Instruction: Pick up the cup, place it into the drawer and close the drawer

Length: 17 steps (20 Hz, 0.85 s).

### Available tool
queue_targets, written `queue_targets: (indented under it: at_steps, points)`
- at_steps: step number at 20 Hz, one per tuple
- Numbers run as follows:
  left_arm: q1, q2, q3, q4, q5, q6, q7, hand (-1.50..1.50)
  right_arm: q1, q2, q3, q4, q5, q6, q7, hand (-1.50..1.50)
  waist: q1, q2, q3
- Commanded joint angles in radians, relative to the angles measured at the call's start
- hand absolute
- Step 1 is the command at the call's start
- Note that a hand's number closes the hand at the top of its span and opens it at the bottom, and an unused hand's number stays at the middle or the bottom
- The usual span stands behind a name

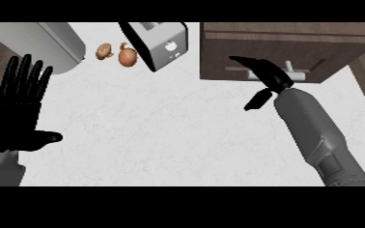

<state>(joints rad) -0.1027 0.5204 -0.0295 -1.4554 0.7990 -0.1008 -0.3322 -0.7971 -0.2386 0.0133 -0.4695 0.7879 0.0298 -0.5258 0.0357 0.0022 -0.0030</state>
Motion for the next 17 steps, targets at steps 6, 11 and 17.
queue_targets:
  at_steps: [6, 11, 17]
  points:
    - [0.009, -0.02, 0.004, 0.024, -0.014, -0.056, -0.012, -1.5, -0.158, -0.117, -0.07, 0.253, 0.0, 0.033, -0.08, -1.5, 0.034, 0.025, 0.006]
    - [-0.018, -0.021, -0.002, 0.035, -0.03, -0.06, -0.008, -1.5, -0.227, -0.135, -0.079, 0.286, 0.0, 0.063, -0.055, -1.5, 0.05, 0.033, 0.006]
    - [-0.038, -0.051, -0.016, 0.065, -0.08, -0.028, -0.037, -1.5, -0.237, -0.163, -0.094, 0.305, -0.01, 0.07, -0.094, -1.5, 0.046, 0.037, 0.006]
